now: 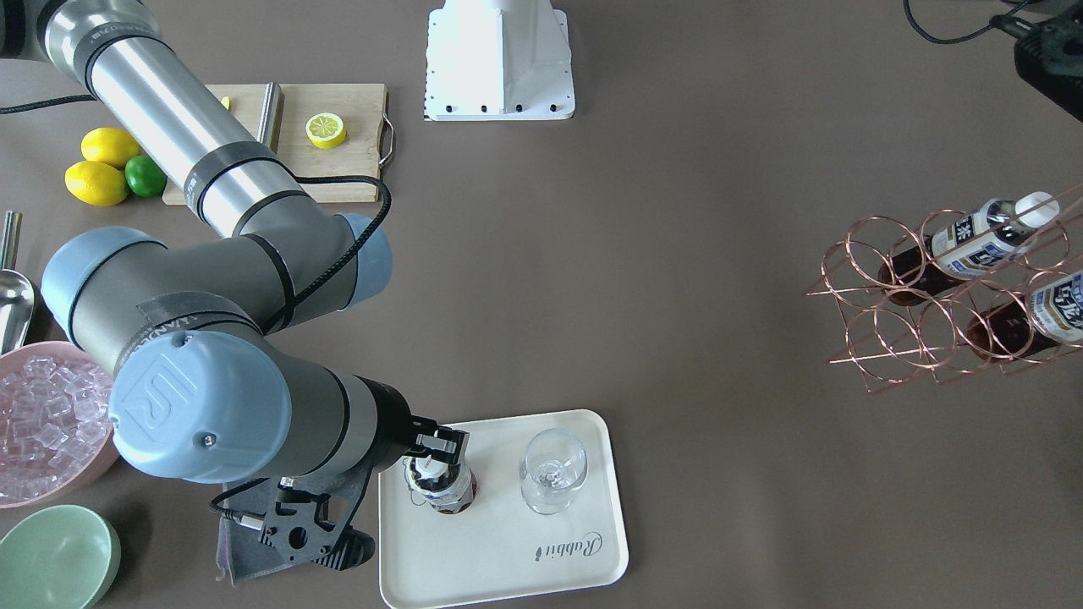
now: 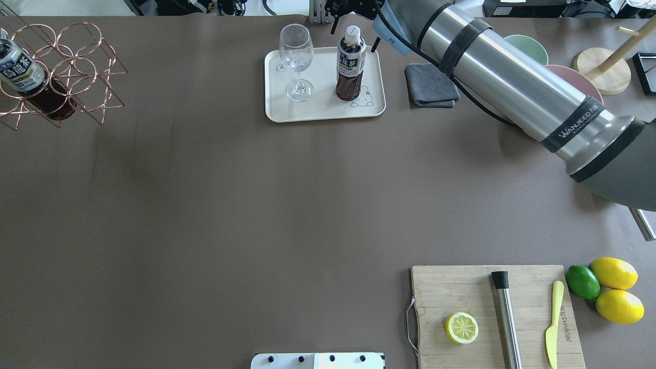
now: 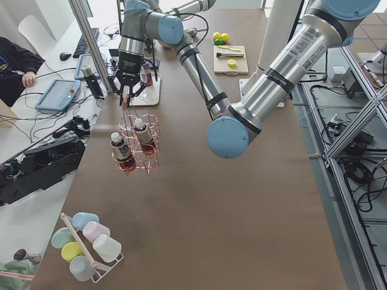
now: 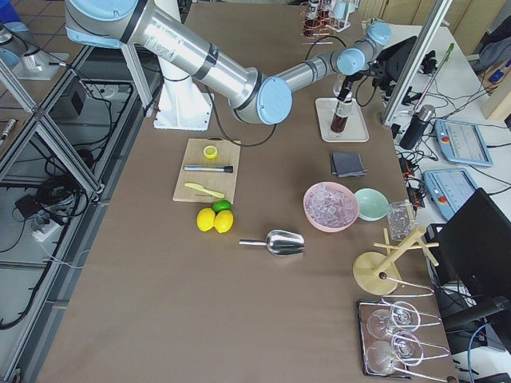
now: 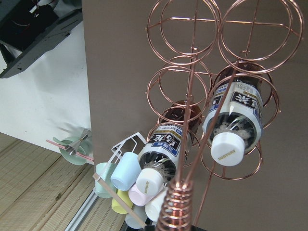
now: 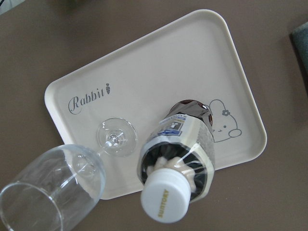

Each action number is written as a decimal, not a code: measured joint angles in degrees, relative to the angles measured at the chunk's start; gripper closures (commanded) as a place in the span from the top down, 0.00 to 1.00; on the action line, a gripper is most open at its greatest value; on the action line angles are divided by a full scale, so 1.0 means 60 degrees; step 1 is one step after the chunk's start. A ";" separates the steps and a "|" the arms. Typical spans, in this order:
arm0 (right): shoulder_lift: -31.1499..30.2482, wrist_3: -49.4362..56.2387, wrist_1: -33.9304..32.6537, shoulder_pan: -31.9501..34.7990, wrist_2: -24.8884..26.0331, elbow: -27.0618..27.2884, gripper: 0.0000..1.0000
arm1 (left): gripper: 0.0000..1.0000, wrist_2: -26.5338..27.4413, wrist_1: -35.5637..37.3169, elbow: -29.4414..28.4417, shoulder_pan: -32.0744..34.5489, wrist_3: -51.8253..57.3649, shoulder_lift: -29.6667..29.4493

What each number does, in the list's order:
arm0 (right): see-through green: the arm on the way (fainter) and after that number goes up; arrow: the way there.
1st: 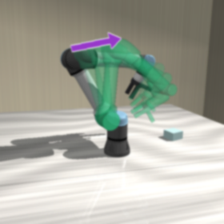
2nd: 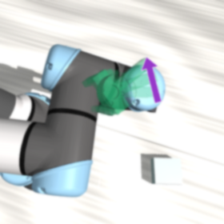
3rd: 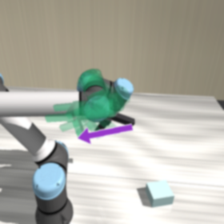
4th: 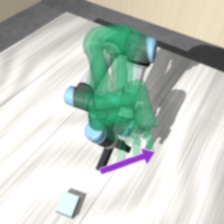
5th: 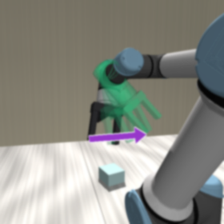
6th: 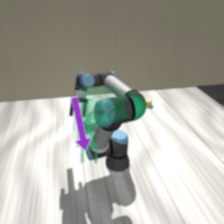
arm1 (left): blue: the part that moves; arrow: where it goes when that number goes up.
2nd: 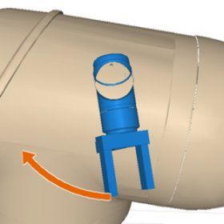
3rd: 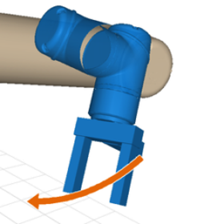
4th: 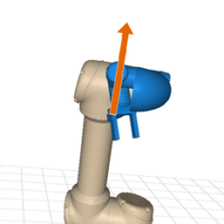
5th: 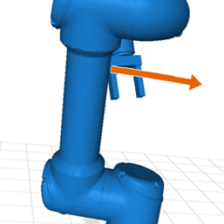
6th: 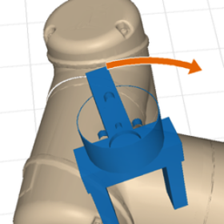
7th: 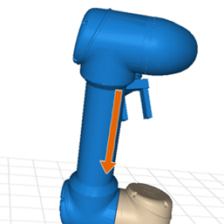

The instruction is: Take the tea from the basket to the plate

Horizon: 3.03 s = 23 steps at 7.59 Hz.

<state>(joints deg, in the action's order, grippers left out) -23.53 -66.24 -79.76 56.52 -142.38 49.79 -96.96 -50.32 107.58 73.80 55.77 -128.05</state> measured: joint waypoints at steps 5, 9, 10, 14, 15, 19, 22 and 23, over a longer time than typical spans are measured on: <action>-0.3215 0.0032 -0.1779 0.0194 -0.0532 0.5515 1.00 | 0.00 0.0010 -0.4011 -0.3185 0.0285 0.0799 0.0250; -0.8074 0.0750 -0.2277 0.0681 -0.0660 1.0207 1.00 | 0.00 0.0003 -0.4757 -0.3877 0.0243 0.0711 0.0237; -0.8884 0.1581 -0.2298 0.0834 -0.0660 1.0504 1.00 | 0.00 0.0003 -0.4914 -0.3979 0.0229 0.0694 0.0236; -1.1327 0.6318 -0.2378 0.1885 -0.0543 1.0362 1.00 | 0.00 0.0036 -0.5266 -0.4210 0.0098 0.0695 0.0253; -1.1743 0.7754 -0.2577 0.2352 -0.0405 1.0135 1.00 | 0.00 0.0052 -0.5479 -0.4342 0.0087 0.0703 0.0259; -1.2149 1.2316 -0.4451 0.4348 0.1207 0.9380 1.00 | 0.00 0.0062 -0.5666 -0.4518 -0.0027 0.0698 0.0288; -1.2008 1.2951 -0.4657 0.4743 0.1748 0.8692 1.00 | 0.98 0.0067 -0.5747 -0.4548 -0.0121 0.0740 0.0322; -1.1836 1.2943 -0.4639 0.4762 0.1763 0.8394 1.00 | 0.98 0.0042 -0.6033 -0.4550 -0.0104 0.0692 0.0513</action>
<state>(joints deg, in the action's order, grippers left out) -94.54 11.41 -107.59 85.09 -131.80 100.15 -96.71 -86.52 80.28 73.18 59.92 -124.97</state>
